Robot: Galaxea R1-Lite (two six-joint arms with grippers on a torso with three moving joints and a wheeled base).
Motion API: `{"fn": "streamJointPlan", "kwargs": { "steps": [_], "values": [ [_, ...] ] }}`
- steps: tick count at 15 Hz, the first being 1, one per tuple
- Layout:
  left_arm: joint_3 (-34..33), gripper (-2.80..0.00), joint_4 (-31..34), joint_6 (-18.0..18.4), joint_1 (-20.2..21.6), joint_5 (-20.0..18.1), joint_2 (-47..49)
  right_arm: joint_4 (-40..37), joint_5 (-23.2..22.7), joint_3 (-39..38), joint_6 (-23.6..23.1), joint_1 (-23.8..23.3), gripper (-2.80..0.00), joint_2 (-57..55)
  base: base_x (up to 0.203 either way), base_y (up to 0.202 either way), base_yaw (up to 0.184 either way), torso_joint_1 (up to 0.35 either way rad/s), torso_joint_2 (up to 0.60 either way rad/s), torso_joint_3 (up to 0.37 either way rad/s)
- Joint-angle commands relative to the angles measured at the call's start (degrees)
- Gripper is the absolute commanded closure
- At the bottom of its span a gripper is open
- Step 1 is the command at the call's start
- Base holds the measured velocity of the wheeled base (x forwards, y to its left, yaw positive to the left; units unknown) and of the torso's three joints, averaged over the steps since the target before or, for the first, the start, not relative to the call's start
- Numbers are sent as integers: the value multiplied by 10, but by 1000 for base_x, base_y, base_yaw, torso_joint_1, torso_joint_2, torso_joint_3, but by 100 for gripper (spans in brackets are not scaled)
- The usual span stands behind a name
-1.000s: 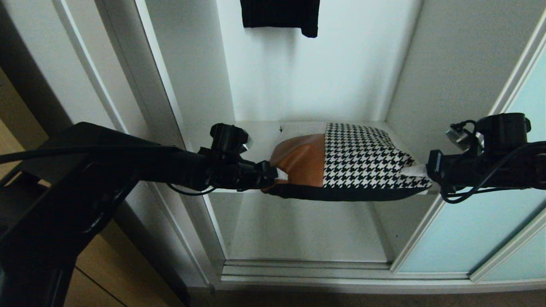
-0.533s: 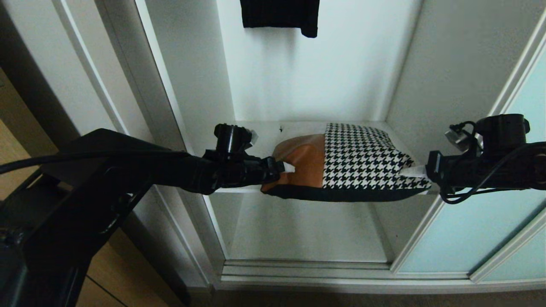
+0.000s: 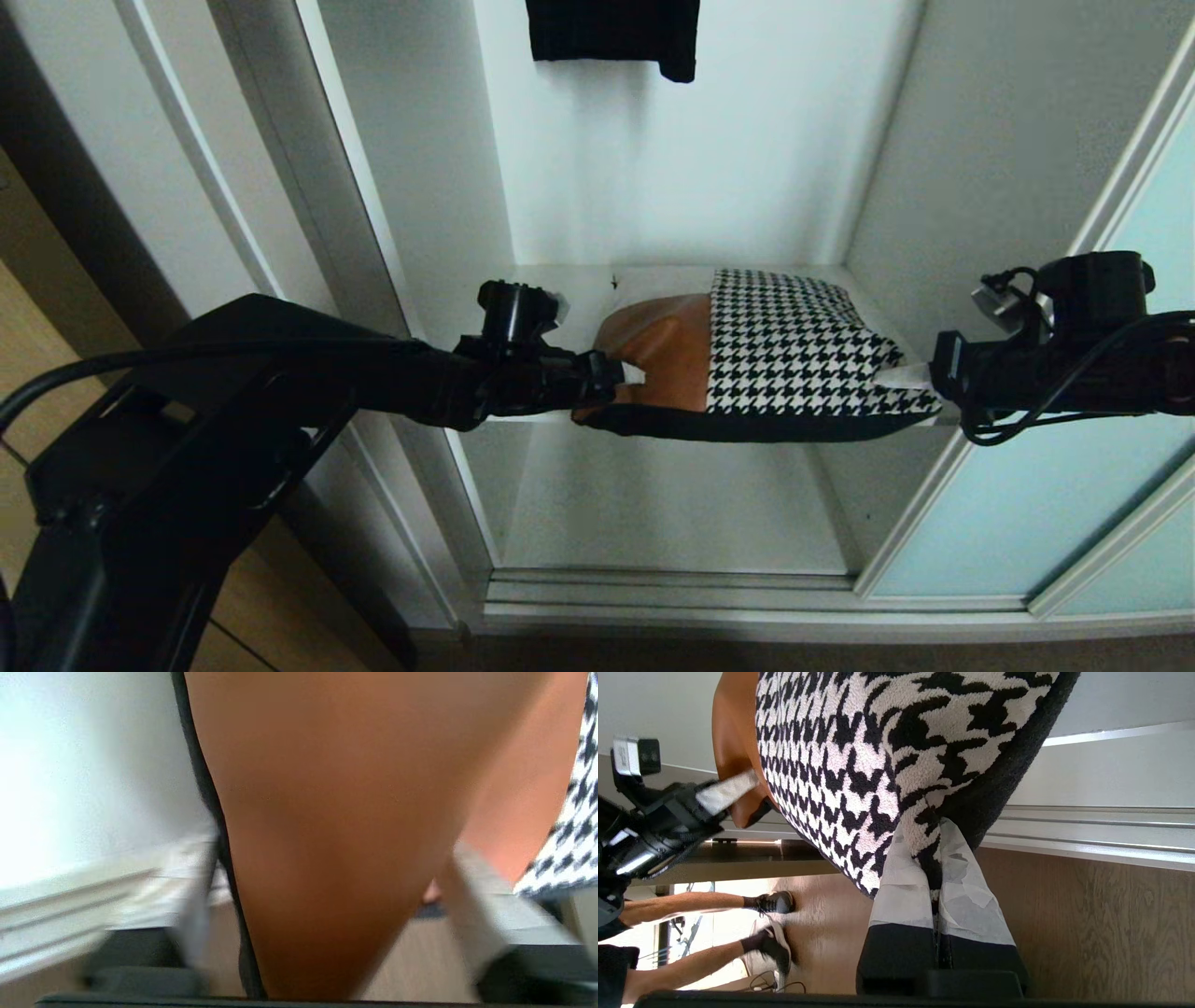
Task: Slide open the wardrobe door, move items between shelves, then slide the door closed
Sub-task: Place the pillow on the lower shelf
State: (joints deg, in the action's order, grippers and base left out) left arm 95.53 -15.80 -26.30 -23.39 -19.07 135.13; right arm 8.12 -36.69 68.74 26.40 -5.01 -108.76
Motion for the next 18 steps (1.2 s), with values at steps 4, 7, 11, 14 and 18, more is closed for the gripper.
{"fn": "streamJointPlan", "kwargs": {
  "steps": [4, 7, 11, 14, 18],
  "values": [
    [13, 0, -6, -6, -1, 39, 9, 0, -13, 0, 1, -1, 0, -1, 0, 0, 0, 0, 0, 0],
    [-13, 0, 1, -6, -4, 74, -4, -1, -13, -7, 0, 0, 0, 3, 0, 0, 0, 0, 0, 0],
    [-53, 0, -2, -15, -24, 106, -41, -1, -13, -18, 0, 1, 0, 16, 0, 0, 0, 0, 0, 0],
    [-77, 0, -12, -14, -37, 125, -89, -2, -14, -31, -15, 4, 0, 29, 0, 0, 0, 0, 0, 0],
    [-104, 0, 15, -16, -58, 147, -169, -7, -14, -49, -16, 6, 0, 71, 0, 0, 0, 0, 0, 0]
  ]
}}
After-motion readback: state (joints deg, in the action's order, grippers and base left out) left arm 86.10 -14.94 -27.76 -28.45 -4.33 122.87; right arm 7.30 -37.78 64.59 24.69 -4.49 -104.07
